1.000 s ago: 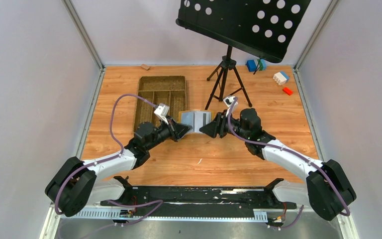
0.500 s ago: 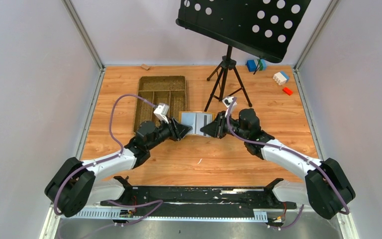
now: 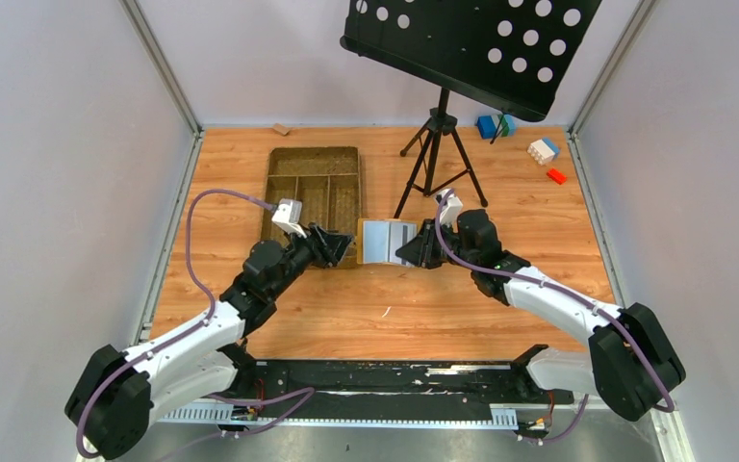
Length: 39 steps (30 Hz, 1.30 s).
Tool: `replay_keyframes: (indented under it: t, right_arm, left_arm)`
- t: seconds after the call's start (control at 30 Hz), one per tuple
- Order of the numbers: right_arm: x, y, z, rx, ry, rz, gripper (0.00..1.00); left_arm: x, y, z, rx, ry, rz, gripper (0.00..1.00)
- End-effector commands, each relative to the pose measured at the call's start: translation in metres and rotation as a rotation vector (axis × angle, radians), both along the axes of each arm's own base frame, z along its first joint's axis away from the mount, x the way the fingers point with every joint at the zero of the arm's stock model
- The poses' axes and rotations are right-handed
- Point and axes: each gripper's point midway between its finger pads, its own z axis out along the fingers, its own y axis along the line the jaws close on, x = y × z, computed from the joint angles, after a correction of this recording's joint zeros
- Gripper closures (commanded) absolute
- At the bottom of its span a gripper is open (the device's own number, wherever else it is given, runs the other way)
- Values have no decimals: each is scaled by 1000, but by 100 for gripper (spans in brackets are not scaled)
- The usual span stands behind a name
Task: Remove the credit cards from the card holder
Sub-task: Open the card holder at the center of the board, then remove the credit card from the card holder.
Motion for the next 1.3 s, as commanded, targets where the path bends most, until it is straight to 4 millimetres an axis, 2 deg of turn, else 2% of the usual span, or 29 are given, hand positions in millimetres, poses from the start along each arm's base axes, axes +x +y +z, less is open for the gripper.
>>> replay_keyframes:
  t: [0.0, 0.17, 0.3, 0.43, 0.57, 0.77, 0.97, 1.13, 1.27]
  right_arm:
    - [11, 7, 27, 34, -81, 8, 100]
    - [8, 10, 30, 49, -86, 35, 100]
    - [1, 16, 40, 86, -117, 83, 100]
    - [-7, 19, 50, 124, -143, 120, 100]
    - [-14, 23, 58, 162, -159, 158, 100]
    - [-26, 30, 72, 212, -177, 244, 100]
    - [-31, 32, 76, 239, -185, 277, 100]
    - [-34, 34, 76, 254, -180, 297, 100]
    - [-37, 36, 78, 270, -182, 319, 100]
  left_arm:
    - [-26, -31, 50, -102, -208, -224, 45]
    - [-44, -73, 52, -85, -232, -420, 50]
    - [-37, -92, 28, -55, -113, -470, 62]
    - [-23, -90, 11, -66, -25, -440, 68]
    - [-14, -79, 8, -104, 7, -410, 69]
    - [-12, -78, 5, -92, 26, -404, 64]
    - [-16, -83, 12, -134, 26, -452, 64]
    - [-28, -92, 26, -206, -3, -549, 76]
    - [-39, -98, 38, -260, -26, -630, 82]
